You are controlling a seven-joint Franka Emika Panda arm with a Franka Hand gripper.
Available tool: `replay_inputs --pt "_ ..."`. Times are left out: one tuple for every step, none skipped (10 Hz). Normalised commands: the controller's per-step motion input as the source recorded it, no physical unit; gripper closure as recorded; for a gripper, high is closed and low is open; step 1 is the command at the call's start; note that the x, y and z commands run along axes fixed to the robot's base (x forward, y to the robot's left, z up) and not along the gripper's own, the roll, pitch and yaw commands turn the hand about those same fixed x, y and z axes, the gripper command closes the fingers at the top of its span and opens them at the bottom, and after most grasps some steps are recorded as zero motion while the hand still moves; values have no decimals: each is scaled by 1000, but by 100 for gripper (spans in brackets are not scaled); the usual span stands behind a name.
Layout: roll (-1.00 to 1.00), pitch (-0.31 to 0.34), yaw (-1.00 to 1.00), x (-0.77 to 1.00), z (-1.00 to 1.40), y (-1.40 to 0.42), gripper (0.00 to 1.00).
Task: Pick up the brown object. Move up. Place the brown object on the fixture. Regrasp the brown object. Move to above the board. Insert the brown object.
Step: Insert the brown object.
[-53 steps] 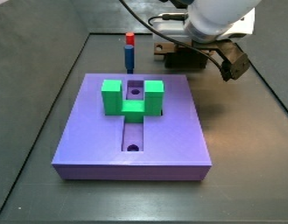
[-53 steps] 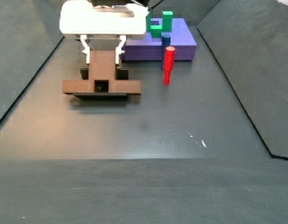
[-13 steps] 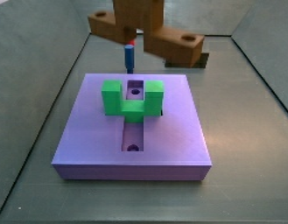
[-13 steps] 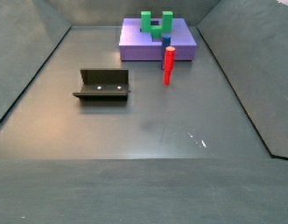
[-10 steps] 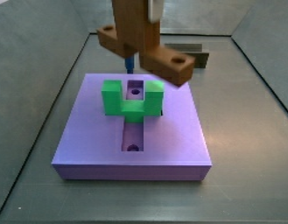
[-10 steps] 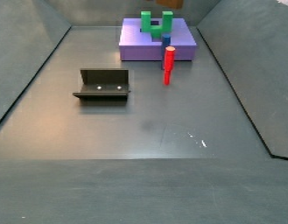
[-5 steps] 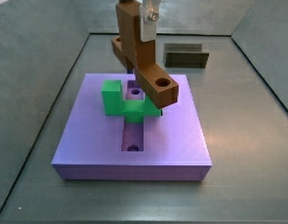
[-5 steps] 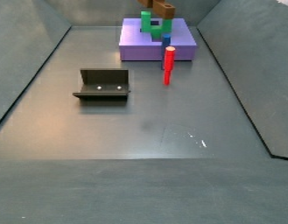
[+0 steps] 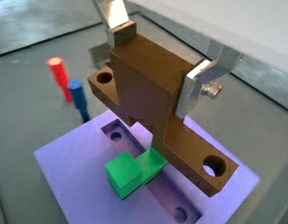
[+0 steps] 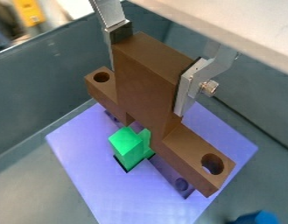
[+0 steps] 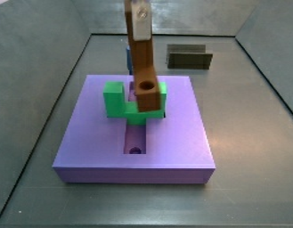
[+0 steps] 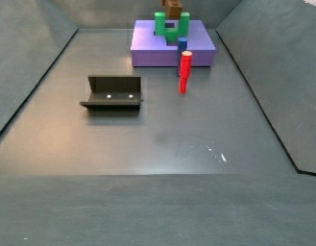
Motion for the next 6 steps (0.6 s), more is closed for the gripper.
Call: replay_inputs --pt "21 0 -911 -3 -154 -197 100" --pt "23 0 -946 0 -126 -186 100" --pt "0 47 -369 120 -146 -46 100" --pt "0 -1 -77 -20 -51 9 100" --pt "133 0 189 0 -243 0 100" --pt "271 0 389 0 -251 -14 100"
